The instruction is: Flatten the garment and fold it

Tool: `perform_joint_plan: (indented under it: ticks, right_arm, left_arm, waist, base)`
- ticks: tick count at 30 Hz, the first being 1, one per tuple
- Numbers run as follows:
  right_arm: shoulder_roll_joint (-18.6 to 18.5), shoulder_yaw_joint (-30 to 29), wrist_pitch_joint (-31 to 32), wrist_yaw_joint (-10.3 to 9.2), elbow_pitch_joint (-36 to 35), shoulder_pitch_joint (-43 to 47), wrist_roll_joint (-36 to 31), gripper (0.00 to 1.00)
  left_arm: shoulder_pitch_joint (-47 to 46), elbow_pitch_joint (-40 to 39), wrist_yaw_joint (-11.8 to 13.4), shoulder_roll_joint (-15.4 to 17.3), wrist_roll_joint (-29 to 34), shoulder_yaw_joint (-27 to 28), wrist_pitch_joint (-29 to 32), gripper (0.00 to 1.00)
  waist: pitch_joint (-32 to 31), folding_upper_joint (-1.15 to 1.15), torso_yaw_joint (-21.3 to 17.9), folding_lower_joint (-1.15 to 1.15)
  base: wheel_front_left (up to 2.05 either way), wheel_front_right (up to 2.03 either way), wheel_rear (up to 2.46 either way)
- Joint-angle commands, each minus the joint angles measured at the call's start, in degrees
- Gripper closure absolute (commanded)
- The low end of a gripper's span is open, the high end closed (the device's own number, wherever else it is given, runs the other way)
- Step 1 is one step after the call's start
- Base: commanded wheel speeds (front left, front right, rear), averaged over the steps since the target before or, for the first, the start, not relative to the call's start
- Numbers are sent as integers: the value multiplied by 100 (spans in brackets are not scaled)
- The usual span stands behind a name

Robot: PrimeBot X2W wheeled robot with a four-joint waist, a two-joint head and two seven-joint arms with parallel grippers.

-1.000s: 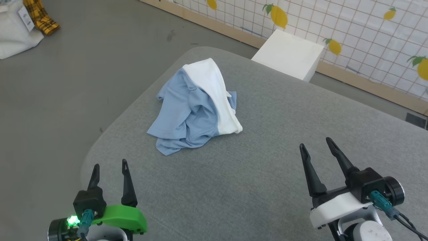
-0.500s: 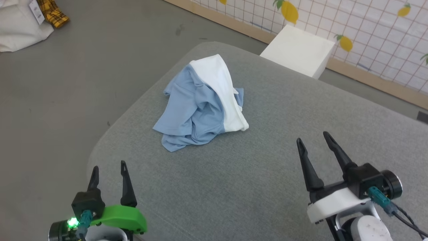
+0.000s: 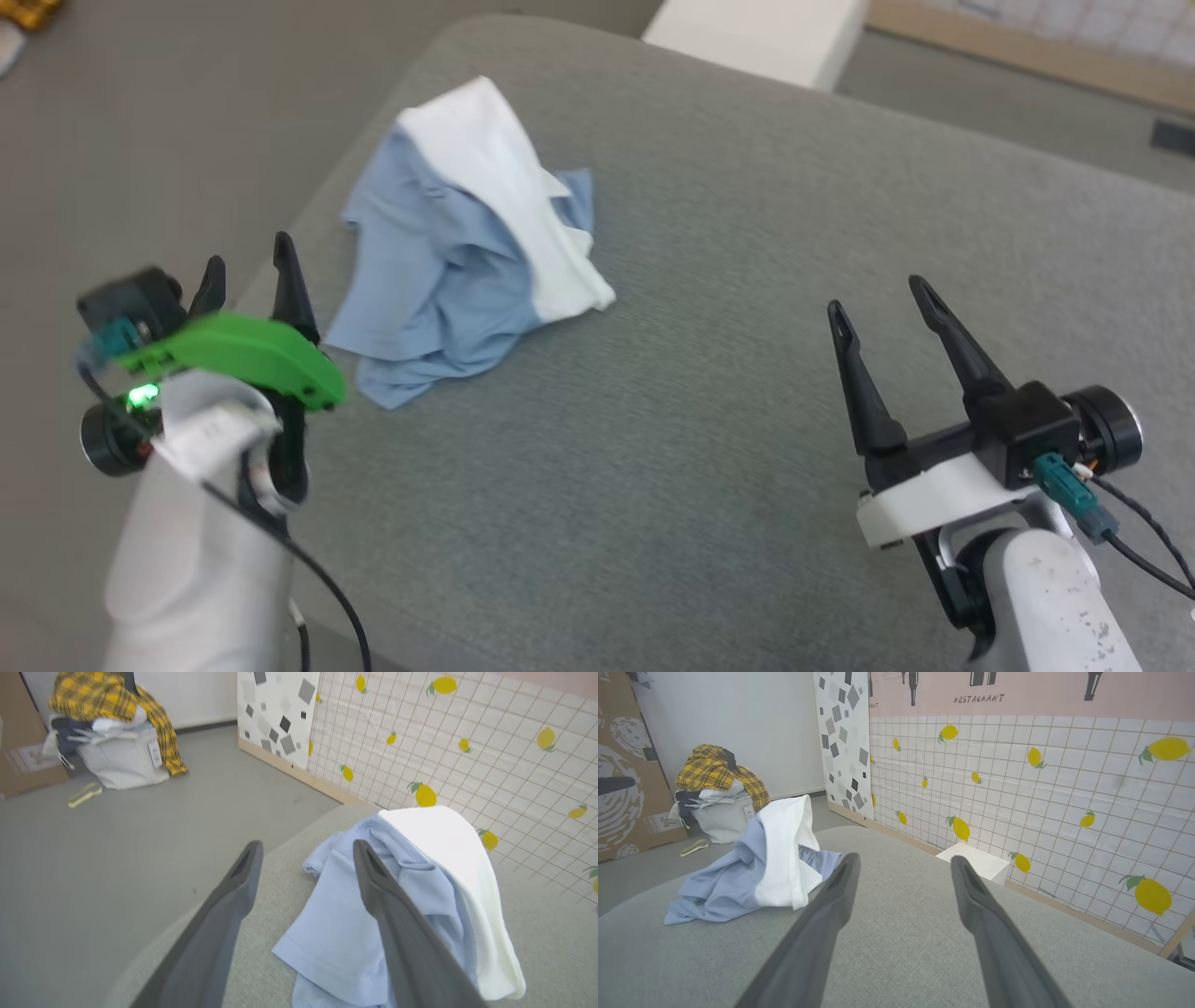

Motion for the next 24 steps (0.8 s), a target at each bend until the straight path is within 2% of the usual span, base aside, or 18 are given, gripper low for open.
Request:
perform_joint_plan:
  ticks: [1,5,10,16,20,23,24]
  right_arm:
    - [-6,27,-37,-10,-5,-134,-39,0]
    - [-6,80,-96,-10,-13,-340,-74,0]
    - [-6,71,-163,-10,1,-573,-115,0]
    - [-6,89,-271,-10,95,-774,-51,0]
    - [-6,107,-338,-10,148,-843,-17,0]
    - [-6,88,-363,-10,184,-871,-19,0]
    - [-6,82,-369,-10,196,-881,-20,0]
  left_arm:
    - [-227,198,-87,93,-230,62,377,0]
    - [-747,556,-227,455,-513,140,1323,0]
    - [-1163,793,-254,839,-709,255,2074,0]
    - [-1278,986,-25,1089,-1017,416,3112,0]
    - [-1094,1078,204,1269,-1045,438,3644,0]
    - [-950,1161,285,1304,-1080,405,3952,0]
    - [-914,1179,293,1303,-1100,396,4028,19]
  waist:
    - [786,0,-783,-1]
    - [1160,0,-1150,-1]
    - [1591,0,-1492,-1]
    - [1958,0,-1809,-1]
    - [2114,0,-1960,-1]
    - [2153,0,-1989,-1]
    - [2156,0,-1991,-1]
  base:
    - [0,0,0]
    - [0,0,0]
    - [0,0,0]
    - [0,0,0]
    - [0,0,0]
    - [0,0,0]
    - [0,0,0]
